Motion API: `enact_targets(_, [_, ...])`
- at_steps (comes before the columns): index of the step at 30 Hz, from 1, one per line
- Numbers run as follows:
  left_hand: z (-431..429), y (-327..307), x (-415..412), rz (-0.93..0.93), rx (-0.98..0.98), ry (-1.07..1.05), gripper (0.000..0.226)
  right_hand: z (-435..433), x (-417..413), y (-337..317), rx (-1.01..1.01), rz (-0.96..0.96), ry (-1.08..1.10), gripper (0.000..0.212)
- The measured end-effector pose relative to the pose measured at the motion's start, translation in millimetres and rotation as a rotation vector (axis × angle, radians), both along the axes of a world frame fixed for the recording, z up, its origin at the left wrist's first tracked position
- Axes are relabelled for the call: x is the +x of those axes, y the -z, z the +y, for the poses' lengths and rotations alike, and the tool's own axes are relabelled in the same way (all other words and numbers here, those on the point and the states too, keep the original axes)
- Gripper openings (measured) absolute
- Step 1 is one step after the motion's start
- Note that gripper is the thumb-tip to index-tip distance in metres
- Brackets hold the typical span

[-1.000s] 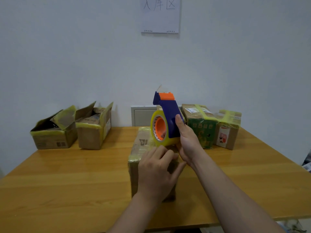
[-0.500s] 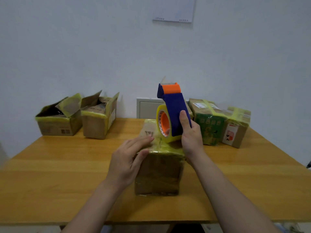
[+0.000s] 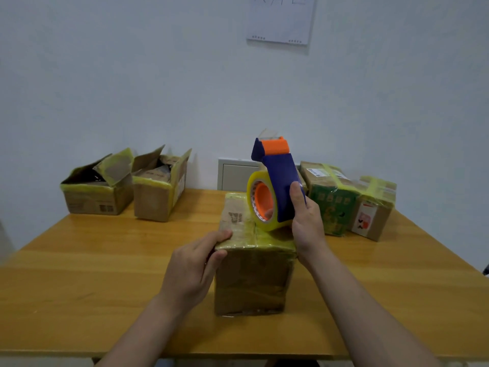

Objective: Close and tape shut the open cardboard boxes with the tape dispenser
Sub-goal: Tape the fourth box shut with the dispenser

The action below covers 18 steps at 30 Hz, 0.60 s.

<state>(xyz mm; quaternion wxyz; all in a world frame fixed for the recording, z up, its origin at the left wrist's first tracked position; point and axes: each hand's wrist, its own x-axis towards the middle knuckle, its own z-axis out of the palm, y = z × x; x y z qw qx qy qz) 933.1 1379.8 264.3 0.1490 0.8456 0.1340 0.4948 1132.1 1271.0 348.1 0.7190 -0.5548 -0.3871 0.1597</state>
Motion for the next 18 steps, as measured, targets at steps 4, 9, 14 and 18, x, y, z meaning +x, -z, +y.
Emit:
enact_targets(4, [1, 3, 1, -0.054, 0.040, 0.003, 0.052, 3, 0, -3, 0.002, 0.023, -0.042, 0.044])
enact_targets(9, [1, 10, -1, -0.004, -0.081, 0.156, 0.047, 1, -3, -4, 0.032, 0.091, -0.034, 0.053])
enact_targets(14, [0, 16, -7, 0.008, -0.013, 0.092, 0.042, -1, -8, -6, 0.024, 0.103, -0.023, 0.052])
enact_targets(18, [-1, 14, -8, -0.039, -0.062, 0.102, 0.040, -2, -9, -5, 0.031, 0.105, -0.028, 0.059])
